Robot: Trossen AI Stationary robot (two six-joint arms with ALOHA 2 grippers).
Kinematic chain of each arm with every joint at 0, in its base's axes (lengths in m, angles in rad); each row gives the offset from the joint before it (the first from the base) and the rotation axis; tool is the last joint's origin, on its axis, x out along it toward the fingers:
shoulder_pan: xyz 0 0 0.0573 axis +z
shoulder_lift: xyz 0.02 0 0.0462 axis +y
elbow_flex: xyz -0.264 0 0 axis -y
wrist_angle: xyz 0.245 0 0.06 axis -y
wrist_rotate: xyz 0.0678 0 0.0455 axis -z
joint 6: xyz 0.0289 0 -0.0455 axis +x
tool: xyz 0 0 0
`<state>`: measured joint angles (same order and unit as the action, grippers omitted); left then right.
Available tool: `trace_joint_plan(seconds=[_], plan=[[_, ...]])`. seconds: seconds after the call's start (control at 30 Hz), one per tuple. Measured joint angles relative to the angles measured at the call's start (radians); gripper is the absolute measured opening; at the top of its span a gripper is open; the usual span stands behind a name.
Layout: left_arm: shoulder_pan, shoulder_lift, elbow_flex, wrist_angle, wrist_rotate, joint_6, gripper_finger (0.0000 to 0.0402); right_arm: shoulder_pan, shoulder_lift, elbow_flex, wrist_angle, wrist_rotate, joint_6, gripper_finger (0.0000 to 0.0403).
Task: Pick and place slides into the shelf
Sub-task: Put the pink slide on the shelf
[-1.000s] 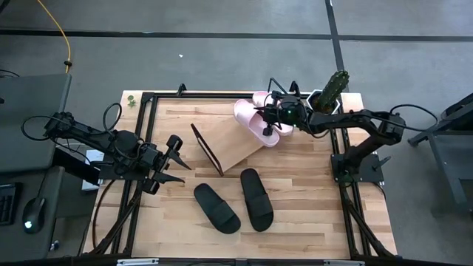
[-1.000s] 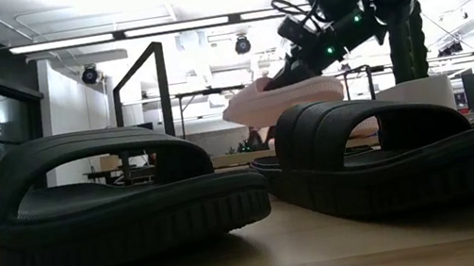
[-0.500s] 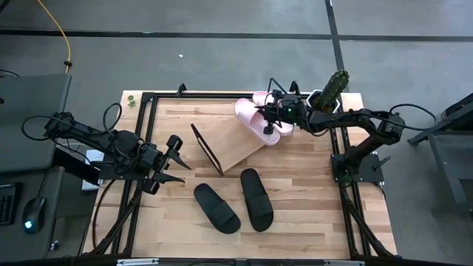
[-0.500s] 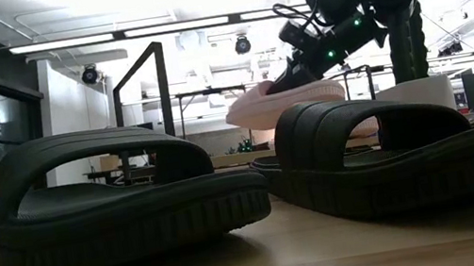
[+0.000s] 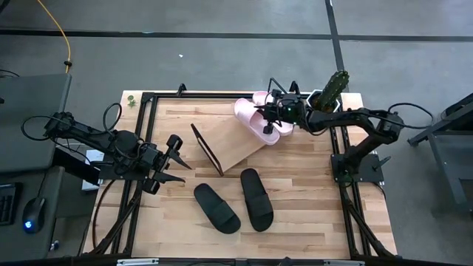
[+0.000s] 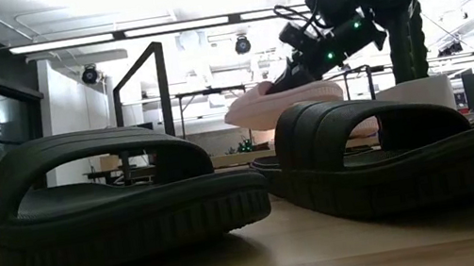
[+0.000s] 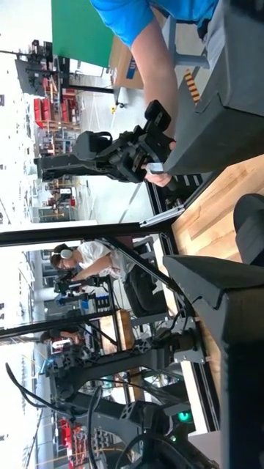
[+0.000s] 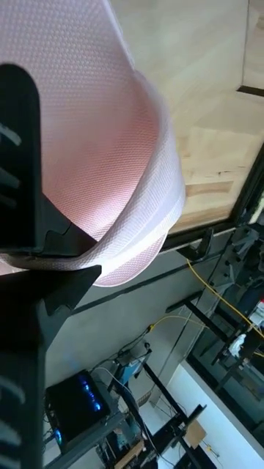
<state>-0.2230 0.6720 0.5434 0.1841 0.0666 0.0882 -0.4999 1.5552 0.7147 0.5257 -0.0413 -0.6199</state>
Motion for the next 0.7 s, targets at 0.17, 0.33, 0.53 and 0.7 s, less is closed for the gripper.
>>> trace_joint_plan(seconds=[0.17,0.33,0.53,0.7], plan=[[0.0,0.0,0.0,0.001,0.0,0.0,0.0175,0.0,0.089,0.0,0.097,-0.021,0.001,0.0],[0.0,0.0,0.0,0.001,0.0,0.0,0.0175,-0.001,0.148,0.0,0.153,0.027,-0.022,0.0],[0.0,0.0,0.0,0.0,0.0,0.0,0.0175,-0.011,0.149,0.0,0.135,0.039,-0.044,0.0],[0.0,0.0,0.0,0.0,0.0,0.0,0.0175,-0.011,0.148,0.0,0.122,0.038,-0.066,0.0]])
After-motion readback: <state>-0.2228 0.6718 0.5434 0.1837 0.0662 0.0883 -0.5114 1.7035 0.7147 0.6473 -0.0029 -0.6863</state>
